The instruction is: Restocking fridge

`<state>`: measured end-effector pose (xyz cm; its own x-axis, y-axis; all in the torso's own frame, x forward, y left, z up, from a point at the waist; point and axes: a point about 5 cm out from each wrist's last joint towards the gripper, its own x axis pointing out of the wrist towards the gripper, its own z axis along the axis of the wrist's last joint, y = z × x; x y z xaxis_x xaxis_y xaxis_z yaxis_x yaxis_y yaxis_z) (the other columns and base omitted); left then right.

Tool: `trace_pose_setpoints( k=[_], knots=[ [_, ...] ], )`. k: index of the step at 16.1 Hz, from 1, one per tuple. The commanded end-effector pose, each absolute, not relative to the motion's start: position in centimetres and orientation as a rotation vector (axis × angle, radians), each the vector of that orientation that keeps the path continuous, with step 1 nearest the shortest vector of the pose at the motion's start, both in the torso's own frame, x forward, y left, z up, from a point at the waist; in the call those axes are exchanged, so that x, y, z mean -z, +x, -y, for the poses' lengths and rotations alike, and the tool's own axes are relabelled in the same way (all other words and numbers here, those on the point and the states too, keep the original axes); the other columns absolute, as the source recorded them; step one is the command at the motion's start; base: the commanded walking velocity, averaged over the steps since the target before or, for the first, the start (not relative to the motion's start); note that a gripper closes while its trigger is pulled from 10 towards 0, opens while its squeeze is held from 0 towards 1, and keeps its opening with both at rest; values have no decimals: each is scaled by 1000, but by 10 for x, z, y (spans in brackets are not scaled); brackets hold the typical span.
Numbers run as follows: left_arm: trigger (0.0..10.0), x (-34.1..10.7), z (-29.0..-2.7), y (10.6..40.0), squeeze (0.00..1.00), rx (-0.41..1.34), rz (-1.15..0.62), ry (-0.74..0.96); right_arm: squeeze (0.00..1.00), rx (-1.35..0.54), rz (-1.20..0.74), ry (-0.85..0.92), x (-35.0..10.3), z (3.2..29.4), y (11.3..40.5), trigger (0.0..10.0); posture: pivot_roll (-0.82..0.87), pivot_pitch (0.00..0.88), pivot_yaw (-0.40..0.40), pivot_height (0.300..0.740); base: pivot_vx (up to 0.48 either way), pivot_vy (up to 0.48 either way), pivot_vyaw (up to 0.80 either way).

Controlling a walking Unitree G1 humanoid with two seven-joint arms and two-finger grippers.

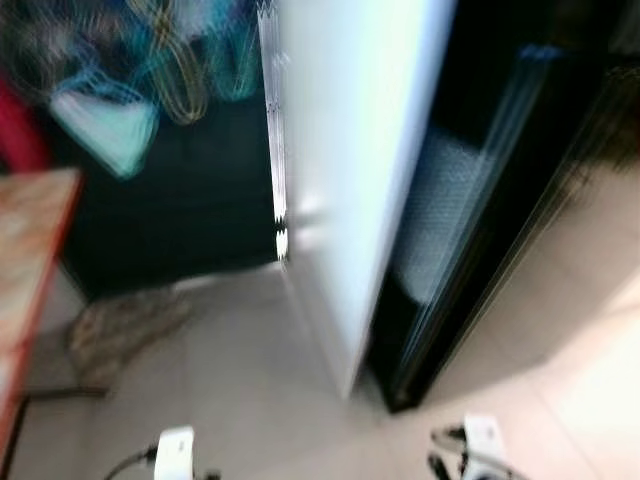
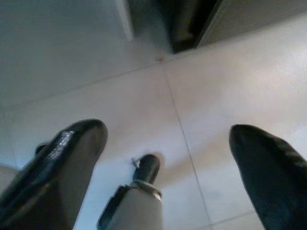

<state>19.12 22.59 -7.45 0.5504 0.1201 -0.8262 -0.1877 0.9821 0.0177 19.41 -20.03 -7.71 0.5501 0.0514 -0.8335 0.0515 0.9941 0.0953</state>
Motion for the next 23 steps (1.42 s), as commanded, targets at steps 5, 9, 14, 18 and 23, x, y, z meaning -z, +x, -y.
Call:
trace_pose_setpoints(
  k=[5, 9, 14, 18, 23],
  knots=[
    [10000, 78, -232, 182, 0, -196, -1008, -60, 0, -45, -970, 110, 75, 191, 200, 10000, 85, 0, -43, 740, 0, 0, 800],
    [10000, 77, -233, 183, 0, -198, -1007, -56, 0, -45, -970, 99, 74, 191, 202, 10000, 85, 0, -45, 740, 0, 0, 800],
    [10000, 76, -232, 185, 0, -196, -1003, -57, 0, -30, -978, 111, 74, 192, 203, 10000, 86, 0, -50, 740, 0, 0, 160],
    [10000, 75, -234, 186, 0, -196, -997, -43, 0, -30, -977, 113, 74, 191, 203, 10000, 85, 0, -52, 740, 0, -66, 0],
    [10000, 75, -234, 186, 0, -196, -997, -48, 0, -30, -977, 113, 73, 191, 204, 10000, 85, 0, -52, 740, 0, -271, 0]
  ],
)
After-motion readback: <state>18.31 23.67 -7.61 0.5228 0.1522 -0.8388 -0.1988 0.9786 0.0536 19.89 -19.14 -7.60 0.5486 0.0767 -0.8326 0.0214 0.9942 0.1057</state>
